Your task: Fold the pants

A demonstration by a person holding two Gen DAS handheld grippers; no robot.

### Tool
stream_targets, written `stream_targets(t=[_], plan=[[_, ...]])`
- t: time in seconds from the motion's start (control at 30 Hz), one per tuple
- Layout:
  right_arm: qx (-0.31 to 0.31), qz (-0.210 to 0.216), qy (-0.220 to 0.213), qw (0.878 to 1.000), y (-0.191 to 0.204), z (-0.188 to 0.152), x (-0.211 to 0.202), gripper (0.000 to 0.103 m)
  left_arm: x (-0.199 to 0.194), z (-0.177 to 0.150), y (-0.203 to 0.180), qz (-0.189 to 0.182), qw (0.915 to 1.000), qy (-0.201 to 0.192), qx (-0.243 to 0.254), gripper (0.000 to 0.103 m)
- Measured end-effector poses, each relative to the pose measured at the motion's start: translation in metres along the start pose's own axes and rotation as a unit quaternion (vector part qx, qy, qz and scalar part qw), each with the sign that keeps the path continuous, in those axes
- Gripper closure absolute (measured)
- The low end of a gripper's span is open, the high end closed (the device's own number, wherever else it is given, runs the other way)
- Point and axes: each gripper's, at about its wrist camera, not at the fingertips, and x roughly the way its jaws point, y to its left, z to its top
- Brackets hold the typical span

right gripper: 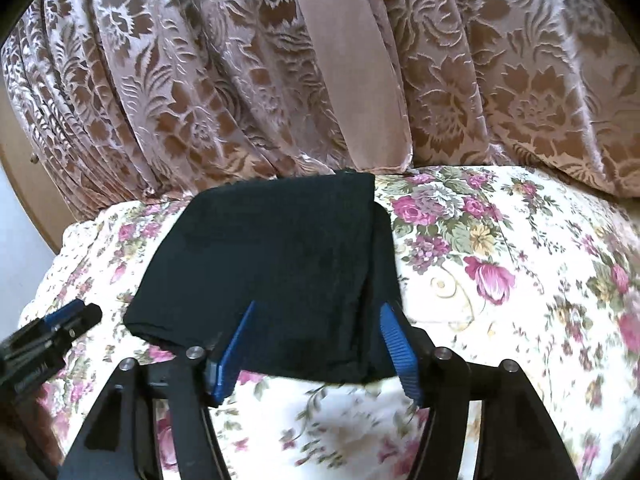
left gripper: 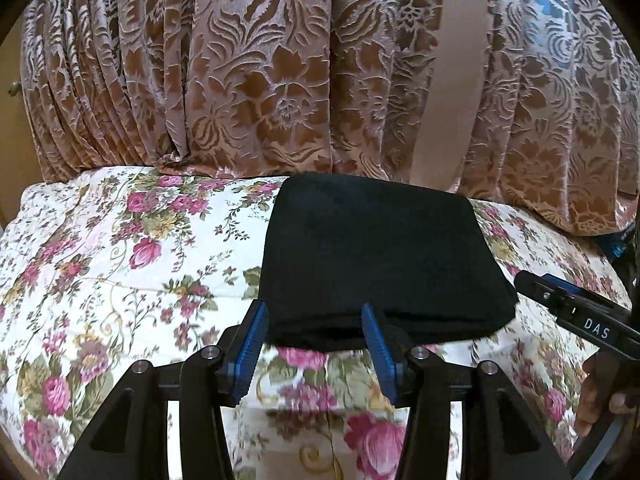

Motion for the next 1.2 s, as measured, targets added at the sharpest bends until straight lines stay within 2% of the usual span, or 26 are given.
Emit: stream_targets(t=[0.13, 0.3, 0.6, 0.8, 0.87, 1.0, 1.07, 1.2], plan=[[0.008, 0.001, -0.003, 1.0, 0.014, -0.017, -0.013, 0.033, -0.019, -0.015, -0.002, 0.005, 1.0, -0.002, -0.003, 0.053], [0.012, -0.022, 0.004, 1.0, 0.032, -0.042, -0.028, 0.032, -0.038, -0.03, -0.001, 0.019, 0.9997, -0.016, -0.008, 0.053], [-0.002, -0.059, -0.01, 0.998, 0.049, -0.073, -0.053, 0.031, -0.063, -0.053, -0.004, 0.046, 0.9985, -0.029, -0.001, 0.051], [-0.021, -0.077, -0.03, 0.996, 0.063, -0.079, -0.069, 0.029, -0.073, -0.062, -0.006, 0.053, 0.998, -0.034, -0.004, 0.043], [-0.021, -0.077, -0.037, 0.996, 0.066, -0.08, -0.074, 0.027, -0.075, -0.064, -0.009, 0.052, 0.9981, -0.033, 0.001, 0.035], [-0.028, -0.072, -0.042, 0.996, 0.072, -0.082, -0.08, 0.025, -0.081, -0.067, -0.014, 0.048, 0.9982, -0.036, 0.006, 0.033], [-0.026, -0.07, -0.042, 0.996, 0.072, -0.083, -0.081, 0.025, -0.084, -0.067, -0.015, 0.043, 0.9985, -0.035, 0.003, 0.027], [-0.017, -0.068, -0.039, 0.997, 0.068, -0.086, -0.081, 0.023, -0.091, -0.069, -0.017, 0.043, 0.9975, -0.055, 0.004, 0.025]])
